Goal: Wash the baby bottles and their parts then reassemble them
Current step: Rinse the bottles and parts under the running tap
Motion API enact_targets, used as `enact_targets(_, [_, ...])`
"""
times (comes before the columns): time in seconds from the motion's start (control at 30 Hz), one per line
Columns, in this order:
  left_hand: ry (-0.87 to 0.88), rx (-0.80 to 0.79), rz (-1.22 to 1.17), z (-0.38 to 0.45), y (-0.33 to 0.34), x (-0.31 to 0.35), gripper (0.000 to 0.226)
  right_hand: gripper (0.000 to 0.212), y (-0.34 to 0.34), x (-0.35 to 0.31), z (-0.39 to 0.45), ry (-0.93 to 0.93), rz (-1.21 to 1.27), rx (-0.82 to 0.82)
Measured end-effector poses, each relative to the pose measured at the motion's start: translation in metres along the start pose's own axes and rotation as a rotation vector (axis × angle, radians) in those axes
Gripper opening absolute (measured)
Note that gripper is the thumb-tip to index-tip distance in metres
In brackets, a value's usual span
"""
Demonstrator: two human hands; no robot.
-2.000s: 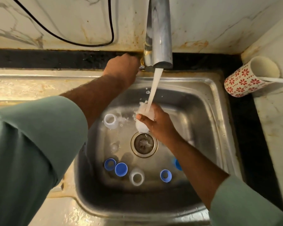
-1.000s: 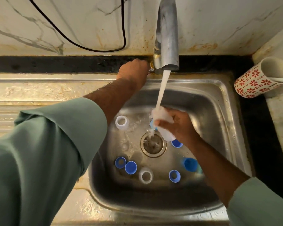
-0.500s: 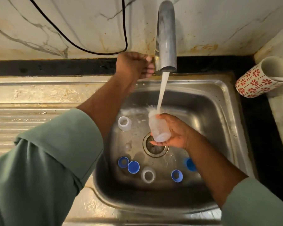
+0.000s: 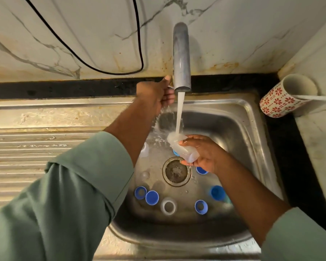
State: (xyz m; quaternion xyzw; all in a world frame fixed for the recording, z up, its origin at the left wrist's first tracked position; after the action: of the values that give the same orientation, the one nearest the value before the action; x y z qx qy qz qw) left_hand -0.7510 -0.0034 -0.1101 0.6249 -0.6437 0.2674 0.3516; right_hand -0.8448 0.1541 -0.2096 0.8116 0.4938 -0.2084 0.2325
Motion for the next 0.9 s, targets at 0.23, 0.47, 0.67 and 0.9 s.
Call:
enact_targets(0.23, [0.178, -0.222, 0.307, -0.014, 0.01, 0.013, 0.019, 0.047, 0.005, -0.05, -0.035, -0.623, -0.966, 0.358])
enact_targets(0.47, [0.463, -0.18, 1.35, -0.031, -0.094, -0.028, 0.043, 0.041, 0.029, -0.041, -0.051, -0.679, -1.642, 0.526])
enact_targets(0.67, [0.287, -0.101, 1.836, -0.035, -0.25, -0.042, 0.096, 0.042, 0.057, -0.034, -0.059, -0.453, -1.594, 0.512])
enact_targets(0.9, [0.319, -0.22, 1.69, -0.01, -0.328, -0.044, 0.105, 0.059, 0.23, -0.037, -0.09, -0.854, -1.373, 0.335])
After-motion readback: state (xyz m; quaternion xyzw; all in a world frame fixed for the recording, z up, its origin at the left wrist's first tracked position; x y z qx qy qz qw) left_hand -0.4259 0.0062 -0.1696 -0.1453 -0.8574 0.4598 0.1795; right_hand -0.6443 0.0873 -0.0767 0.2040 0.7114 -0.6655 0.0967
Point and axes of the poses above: each hand's wrist, its own z-axis towards the middle knuckle, its own y-axis out of the palm, x = y × z, the point moved 6 cm from there along z, towards the middle knuckle, and after that the axes turned 6 degrees about -z, right-handed, at the moved point
